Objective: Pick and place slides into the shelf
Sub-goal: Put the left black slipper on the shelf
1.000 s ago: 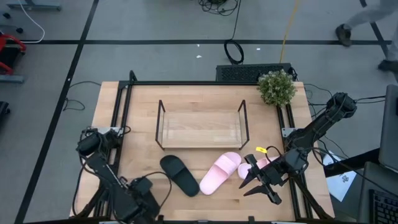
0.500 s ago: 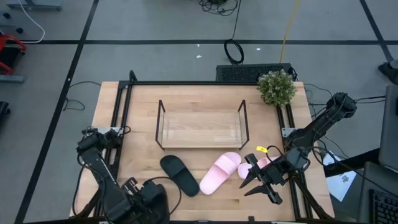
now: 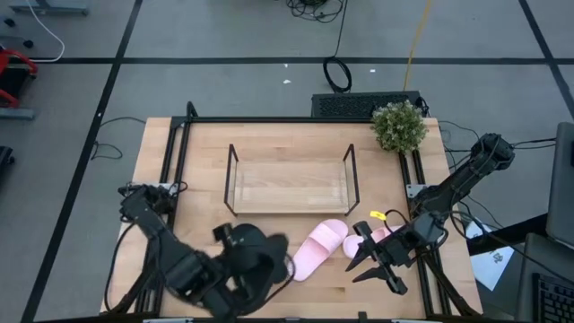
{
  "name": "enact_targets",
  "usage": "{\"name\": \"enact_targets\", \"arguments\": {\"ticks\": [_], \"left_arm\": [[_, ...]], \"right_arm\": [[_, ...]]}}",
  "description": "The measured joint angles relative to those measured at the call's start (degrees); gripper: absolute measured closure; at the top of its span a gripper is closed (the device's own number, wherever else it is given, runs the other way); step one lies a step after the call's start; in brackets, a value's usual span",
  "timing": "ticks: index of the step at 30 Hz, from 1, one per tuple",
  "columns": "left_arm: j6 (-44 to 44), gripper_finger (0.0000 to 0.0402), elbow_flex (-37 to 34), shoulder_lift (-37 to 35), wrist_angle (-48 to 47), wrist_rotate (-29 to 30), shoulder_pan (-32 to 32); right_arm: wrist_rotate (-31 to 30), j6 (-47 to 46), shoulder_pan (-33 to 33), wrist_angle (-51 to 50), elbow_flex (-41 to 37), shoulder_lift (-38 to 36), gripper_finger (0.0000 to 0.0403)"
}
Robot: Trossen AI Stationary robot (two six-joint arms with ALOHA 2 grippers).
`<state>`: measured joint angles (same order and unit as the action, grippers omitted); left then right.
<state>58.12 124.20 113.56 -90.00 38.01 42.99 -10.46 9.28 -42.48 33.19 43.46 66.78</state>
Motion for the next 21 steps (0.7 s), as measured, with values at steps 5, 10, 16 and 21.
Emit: {"name": "enact_targets", "arguments": {"ticks": [5, 10, 16, 21], "left_arm": [[-12.14, 0.0402, 0.51, 0.00, -0.07, 5.96, -3.92], [-21.60, 0.0402, 0.15, 0.00, 0.04, 11.91, -6.69], [-26.38, 0.0402, -1.40, 0.00, -0.02, 18.79, -10.36], [-27.28, 0.0402, -4.42, -0.04, 0.01, 20.65, -15.33]], "right_arm": [[0.00, 0.86, 0.00, 1.00, 0.00, 0.00, 0.0287], [-0.05, 2.68, 0.00, 1.27, 0.00, 0.00, 0.0287], [-0.26, 3.68, 0.00, 1.29, 0.00, 0.00, 0.0287], [-0.28, 3.87, 0.00, 1.24, 0.00, 0.00, 0.0287]]}}
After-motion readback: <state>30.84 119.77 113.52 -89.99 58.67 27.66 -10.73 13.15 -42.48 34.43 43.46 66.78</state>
